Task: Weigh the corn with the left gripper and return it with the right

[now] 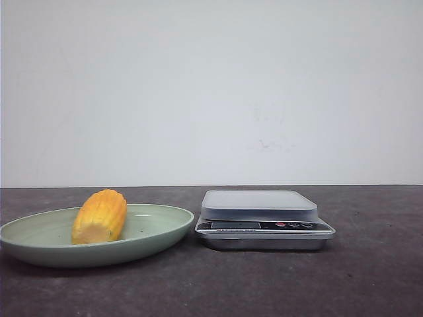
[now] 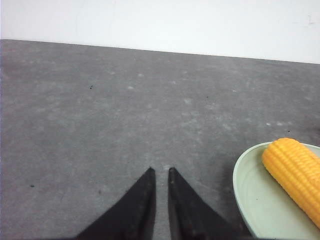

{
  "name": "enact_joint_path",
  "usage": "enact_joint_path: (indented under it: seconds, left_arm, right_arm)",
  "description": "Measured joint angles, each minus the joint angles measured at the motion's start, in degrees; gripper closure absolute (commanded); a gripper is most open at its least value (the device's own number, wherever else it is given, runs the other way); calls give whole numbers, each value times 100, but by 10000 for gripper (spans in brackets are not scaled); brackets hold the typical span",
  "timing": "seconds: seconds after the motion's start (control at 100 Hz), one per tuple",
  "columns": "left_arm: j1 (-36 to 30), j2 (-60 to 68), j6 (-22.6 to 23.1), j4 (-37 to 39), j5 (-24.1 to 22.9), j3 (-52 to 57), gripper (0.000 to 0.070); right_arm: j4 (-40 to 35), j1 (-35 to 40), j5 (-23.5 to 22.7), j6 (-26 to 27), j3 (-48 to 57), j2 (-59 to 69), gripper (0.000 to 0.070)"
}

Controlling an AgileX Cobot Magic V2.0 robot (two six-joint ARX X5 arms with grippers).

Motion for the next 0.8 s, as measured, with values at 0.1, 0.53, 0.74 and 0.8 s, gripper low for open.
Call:
enact_joint_path:
  seconds: [0.1, 0.53, 0.74, 0.8]
  left_arm:
    - [0, 0, 0, 2, 0, 0, 694]
    - [0, 0, -2, 2, 0, 0, 694]
    - [0, 0, -2, 2, 0, 0, 694]
    - [0, 0, 0, 2, -2, 0, 694]
  right_arm:
    - [0, 74, 0, 0, 0, 0, 700]
    - [0, 264, 2, 0, 0, 0, 700]
    - [0, 264, 0, 2, 0, 0, 700]
    - [0, 264, 2, 0, 0, 0, 700]
